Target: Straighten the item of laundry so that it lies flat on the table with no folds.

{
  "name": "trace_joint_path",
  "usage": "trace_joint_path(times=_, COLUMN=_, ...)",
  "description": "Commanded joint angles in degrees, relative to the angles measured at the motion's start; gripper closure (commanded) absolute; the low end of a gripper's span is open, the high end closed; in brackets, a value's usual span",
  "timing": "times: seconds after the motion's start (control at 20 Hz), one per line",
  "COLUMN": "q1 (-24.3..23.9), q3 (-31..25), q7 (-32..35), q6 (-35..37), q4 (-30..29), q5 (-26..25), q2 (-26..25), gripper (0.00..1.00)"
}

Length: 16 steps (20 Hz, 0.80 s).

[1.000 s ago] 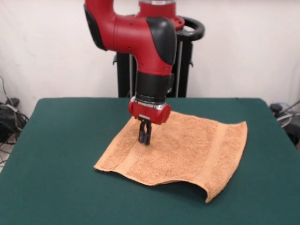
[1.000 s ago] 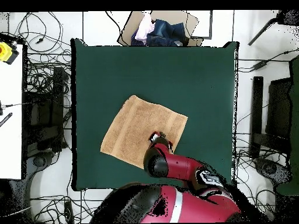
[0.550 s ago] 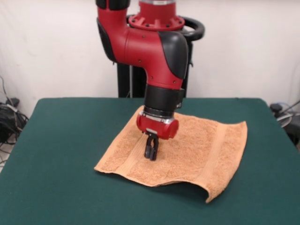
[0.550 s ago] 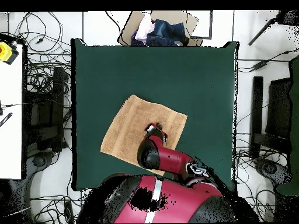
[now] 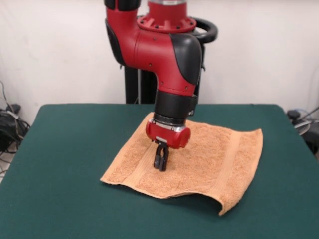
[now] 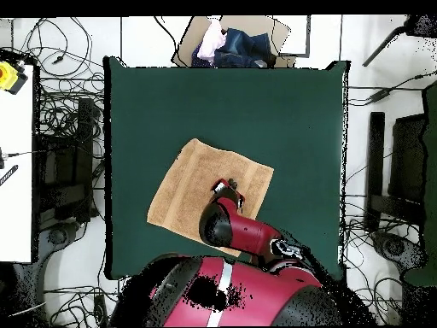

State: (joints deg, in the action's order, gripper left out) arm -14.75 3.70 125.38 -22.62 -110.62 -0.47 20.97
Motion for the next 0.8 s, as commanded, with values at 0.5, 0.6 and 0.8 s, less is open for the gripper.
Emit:
trace_joint_path(times=0.5, q1=3.12, q3=-6.12, q7=11.56, q6=5.91, q4=0.34, q5=8.25, q2=4.67, gripper=1.0)
trace_joint_path(times=0.6, q1=2.42, q3=-6.42, q7=11.23, q6=5.1, q4=0.73, q5=7.43, q2=3.92, gripper=1.0)
trace_joint_path(times=0.8, q1=0.38, q3=-6.83, q7=10.22, q6=3.26, q4=2.08, q5=5.05, q2=1.58, gripper=1.0)
